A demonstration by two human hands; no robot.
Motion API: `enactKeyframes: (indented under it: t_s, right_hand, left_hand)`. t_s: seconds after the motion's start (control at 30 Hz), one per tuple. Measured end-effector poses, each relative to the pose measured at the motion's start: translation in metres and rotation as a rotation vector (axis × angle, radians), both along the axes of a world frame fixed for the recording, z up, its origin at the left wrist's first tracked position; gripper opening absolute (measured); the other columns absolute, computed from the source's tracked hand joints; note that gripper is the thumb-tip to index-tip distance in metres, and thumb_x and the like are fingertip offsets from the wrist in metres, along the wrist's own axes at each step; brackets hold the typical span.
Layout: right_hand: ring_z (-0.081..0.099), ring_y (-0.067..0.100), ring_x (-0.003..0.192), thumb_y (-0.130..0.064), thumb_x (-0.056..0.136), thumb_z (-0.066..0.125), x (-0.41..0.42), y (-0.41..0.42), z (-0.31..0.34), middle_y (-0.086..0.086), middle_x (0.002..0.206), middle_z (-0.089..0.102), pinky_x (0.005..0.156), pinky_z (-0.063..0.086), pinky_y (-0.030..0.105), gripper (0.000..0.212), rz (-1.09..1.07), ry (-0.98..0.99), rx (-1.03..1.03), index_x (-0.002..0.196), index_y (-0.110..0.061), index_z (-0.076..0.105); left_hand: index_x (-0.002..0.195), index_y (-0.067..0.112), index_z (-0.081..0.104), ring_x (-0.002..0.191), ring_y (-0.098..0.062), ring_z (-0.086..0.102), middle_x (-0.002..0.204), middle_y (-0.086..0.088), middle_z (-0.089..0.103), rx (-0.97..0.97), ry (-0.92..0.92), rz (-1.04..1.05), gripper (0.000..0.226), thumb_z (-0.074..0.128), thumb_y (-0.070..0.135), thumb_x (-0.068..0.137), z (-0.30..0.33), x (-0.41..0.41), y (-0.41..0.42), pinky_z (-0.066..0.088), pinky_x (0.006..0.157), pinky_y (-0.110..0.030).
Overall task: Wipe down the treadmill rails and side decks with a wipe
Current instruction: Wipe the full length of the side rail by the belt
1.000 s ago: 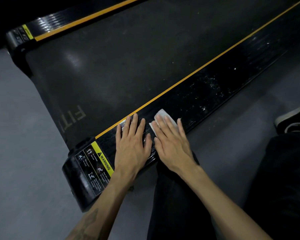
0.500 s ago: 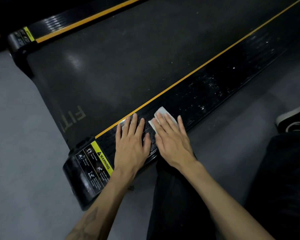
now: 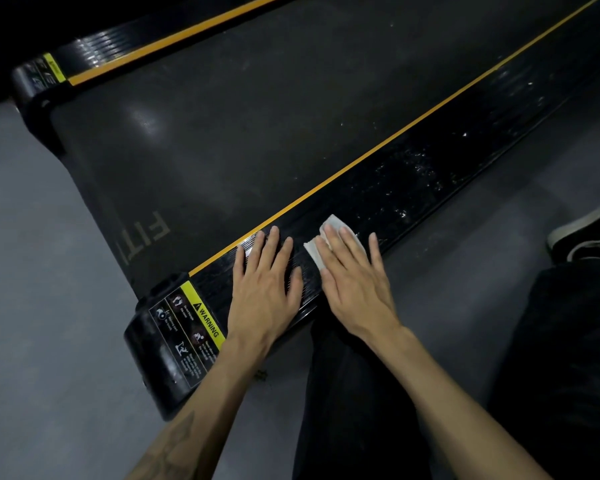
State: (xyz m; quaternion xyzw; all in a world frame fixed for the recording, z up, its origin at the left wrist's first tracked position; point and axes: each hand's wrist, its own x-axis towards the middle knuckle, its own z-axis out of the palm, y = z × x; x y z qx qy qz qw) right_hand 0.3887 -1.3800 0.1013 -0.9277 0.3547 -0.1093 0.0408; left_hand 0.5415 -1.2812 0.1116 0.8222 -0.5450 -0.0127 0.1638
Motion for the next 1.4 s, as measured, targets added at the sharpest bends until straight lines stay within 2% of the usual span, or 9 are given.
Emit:
enactKeyframes:
  t_s: [0.13,0.23,0.4,0.53,0.73,0.93,1.13,1.3,1.4]
  right_hand:
    - [0.013,0.018,0.159,-0.033,0.107,0.024,-0.01,0.014,-0.001,0.003,0.17,0.022,0.129,0.004,0.052,0.057,-0.072,-0.107,0.027,0.16,-0.013,0.033]
    - [0.016,0.019,0.158,-0.031,0.107,0.028,-0.003,0.024,-0.004,0.003,0.169,0.025,0.128,0.007,0.053,0.056,-0.006,-0.159,0.045,0.159,-0.013,0.033]
    - [0.015,0.016,0.158,-0.033,0.108,0.025,-0.004,0.002,-0.002,0.001,0.17,0.023,0.128,0.005,0.054,0.057,-0.01,-0.086,0.019,0.16,-0.014,0.035]
    - [0.016,0.018,0.158,-0.032,0.108,0.024,-0.015,0.015,-0.003,0.004,0.169,0.025,0.129,0.003,0.051,0.056,-0.079,-0.159,0.026,0.159,-0.012,0.036]
    - [0.014,0.016,0.158,-0.032,0.107,0.027,-0.006,0.015,-0.005,0.001,0.17,0.023,0.127,0.006,0.056,0.056,0.042,-0.094,0.008,0.159,-0.014,0.036]
    - [0.016,0.017,0.158,-0.032,0.107,0.027,-0.02,0.018,-0.005,0.002,0.17,0.024,0.127,0.009,0.056,0.056,-0.079,-0.151,0.009,0.16,-0.014,0.035]
    - [0.015,0.016,0.158,-0.033,0.108,0.029,-0.008,0.019,-0.005,0.001,0.17,0.024,0.126,0.013,0.058,0.055,0.058,-0.089,-0.013,0.16,-0.015,0.036]
    - [0.013,0.016,0.158,-0.034,0.109,0.026,-0.023,0.016,-0.006,0.001,0.171,0.02,0.127,0.008,0.056,0.056,-0.064,-0.123,0.017,0.161,-0.016,0.03]
    - [0.014,0.018,0.159,-0.033,0.108,0.028,-0.022,0.03,-0.008,0.002,0.171,0.021,0.128,0.009,0.054,0.055,-0.018,-0.156,0.032,0.161,-0.017,0.025]
  left_hand:
    - [0.154,0.017,0.045,0.158,-0.022,0.018,0.168,-0.006,0.029,-0.003,-0.005,0.005,0.059,0.032,0.046,0.105,0.001,-0.001,-0.001,0.015,0.128,-0.053]
    - [0.155,0.018,0.043,0.158,-0.021,0.016,0.168,-0.005,0.027,0.006,-0.003,0.007,0.059,0.032,0.046,0.105,0.0,-0.001,0.0,0.014,0.128,-0.052]
    - [0.156,0.018,0.042,0.158,-0.021,0.015,0.169,-0.005,0.026,0.008,-0.008,0.003,0.058,0.032,0.046,0.106,-0.001,-0.001,0.001,0.013,0.128,-0.051]
    - [0.154,0.018,0.045,0.158,-0.021,0.017,0.168,-0.005,0.029,-0.006,-0.019,0.01,0.057,0.033,0.045,0.105,-0.001,-0.001,0.0,0.014,0.128,-0.051]
    - [0.155,0.017,0.044,0.158,-0.022,0.017,0.168,-0.006,0.029,0.001,-0.023,0.013,0.057,0.033,0.044,0.106,-0.001,-0.002,0.0,0.015,0.128,-0.051]
    - [0.154,0.017,0.044,0.158,-0.023,0.018,0.167,-0.007,0.029,0.002,-0.032,0.015,0.058,0.03,0.044,0.106,0.0,-0.003,0.0,0.015,0.128,-0.051]
    - [0.154,0.016,0.046,0.157,-0.022,0.019,0.167,-0.007,0.031,-0.011,-0.015,0.019,0.056,0.033,0.043,0.106,0.0,-0.004,0.0,0.014,0.128,-0.05]
    - [0.151,0.016,0.049,0.156,-0.024,0.024,0.165,-0.008,0.035,-0.019,-0.02,0.029,0.056,0.034,0.044,0.104,0.002,-0.003,-0.002,0.019,0.127,-0.051]
    - [0.145,0.013,0.054,0.152,-0.028,0.033,0.159,-0.011,0.043,-0.045,-0.02,0.042,0.053,0.038,0.04,0.103,0.003,-0.005,-0.006,0.024,0.125,-0.053]
